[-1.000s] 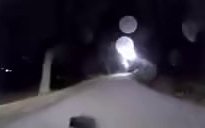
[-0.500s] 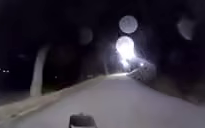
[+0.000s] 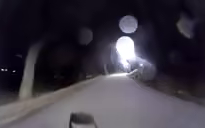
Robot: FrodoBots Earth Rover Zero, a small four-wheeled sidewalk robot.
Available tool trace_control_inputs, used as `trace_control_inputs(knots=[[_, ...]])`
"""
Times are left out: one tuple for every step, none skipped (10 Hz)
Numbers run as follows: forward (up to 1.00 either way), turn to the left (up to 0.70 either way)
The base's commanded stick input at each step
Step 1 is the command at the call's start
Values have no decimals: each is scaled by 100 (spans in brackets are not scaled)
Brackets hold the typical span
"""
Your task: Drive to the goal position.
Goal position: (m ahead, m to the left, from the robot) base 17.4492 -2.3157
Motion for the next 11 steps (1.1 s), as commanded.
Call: trace_control_inputs(knots=[[100,0],[100,0],[100,0],[100,0],[100,0],[100,0],[100,0],[100,0],[100,0],[100,0],[100,0]])
